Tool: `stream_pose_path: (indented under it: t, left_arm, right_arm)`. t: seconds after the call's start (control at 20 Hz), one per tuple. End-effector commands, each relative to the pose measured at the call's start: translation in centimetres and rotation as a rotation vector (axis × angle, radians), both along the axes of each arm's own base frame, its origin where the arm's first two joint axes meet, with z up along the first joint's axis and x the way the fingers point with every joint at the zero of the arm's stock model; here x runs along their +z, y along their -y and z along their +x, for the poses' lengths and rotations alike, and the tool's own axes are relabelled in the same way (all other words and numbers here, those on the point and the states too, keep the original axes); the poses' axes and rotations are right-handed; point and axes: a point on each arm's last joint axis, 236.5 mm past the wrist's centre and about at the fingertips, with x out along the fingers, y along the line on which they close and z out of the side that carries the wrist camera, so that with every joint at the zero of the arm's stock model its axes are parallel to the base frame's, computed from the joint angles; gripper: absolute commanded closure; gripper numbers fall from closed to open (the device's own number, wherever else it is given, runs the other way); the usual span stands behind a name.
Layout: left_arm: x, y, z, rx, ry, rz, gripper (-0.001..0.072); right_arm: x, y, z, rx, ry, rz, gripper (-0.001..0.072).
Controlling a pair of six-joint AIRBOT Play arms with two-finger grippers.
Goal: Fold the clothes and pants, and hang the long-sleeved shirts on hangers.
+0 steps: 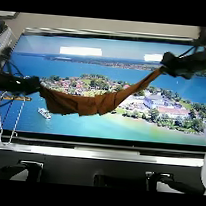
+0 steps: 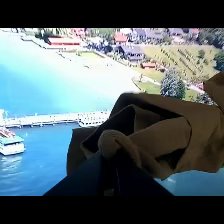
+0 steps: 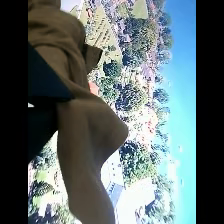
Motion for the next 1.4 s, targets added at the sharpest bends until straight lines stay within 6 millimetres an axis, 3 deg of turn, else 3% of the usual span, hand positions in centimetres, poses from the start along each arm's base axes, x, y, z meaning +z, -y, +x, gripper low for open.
stream_pose_path:
  t: [0.0,0.15,0.3,0.4,0.5,0.6,0.7,0.85,0.95,1.1,1.2,1.35]
  left_arm:
    - [-9.2,1.9,-0.3,-0.011,-0.171,-0.017,0.0687]
    - [-12.5,2.3,-0.7,-0.021,-0.259,-0.012,0.0687]
    - [-13.4,2.2,-0.9,-0.019,-0.284,-0.012,0.0687]
    - [-13.4,2.2,-1.1,-0.022,-0.292,-0.012,0.0687]
    - [-13.4,2.3,-1.4,-0.027,-0.306,-0.012,0.0687]
    - [-13.5,2.3,-1.7,-0.031,-0.320,-0.012,0.0686]
    - [-13.5,2.3,-2.0,-0.034,-0.329,-0.012,0.0686]
    - [-13.5,2.3,-2.2,-0.037,-0.337,-0.013,0.0686]
    - [-13.5,2.3,-2.2,-0.037,-0.336,-0.013,0.0686]
    - [-13.5,2.3,-2.2,-0.037,-0.337,-0.013,0.0686]
    - [-13.5,2.3,-2.2,-0.037,-0.337,-0.013,0.0686]
    - [-13.5,2.3,-2.3,-0.039,-0.342,-0.013,0.0686]
  right_arm:
    - [-9.3,-1.6,5.8,-0.124,-0.114,0.167,0.0680]
    - [-11.9,-2.0,8.1,-0.185,-0.111,0.232,0.0680]
    - [-13.3,-1.1,7.1,-0.169,-0.158,0.165,0.0670]
    - [-13.8,-0.1,5.4,-0.147,-0.213,0.094,0.0370]
    - [-12.9,1.3,3.8,-0.081,-0.219,-0.013,0.0316]
    - [-10.6,2.9,2.7,-0.028,-0.183,-0.091,0.0208]
    - [-8.5,5.2,1.5,-0.043,-0.180,-0.048,0.0208]
    - [-7.3,7.1,-1.7,-0.018,-0.266,0.133,0.0209]
    - [-7.9,6.3,-4.8,0.053,-0.368,0.252,0.0209]
    - [-11.1,3.6,-8.2,0.135,-0.493,0.326,0.0209]
    - [-14.0,3.5,-7.6,0.088,-0.483,0.310,0.0209]
    - [-15.9,5.9,-2.9,-0.116,-0.335,0.276,0.0214]
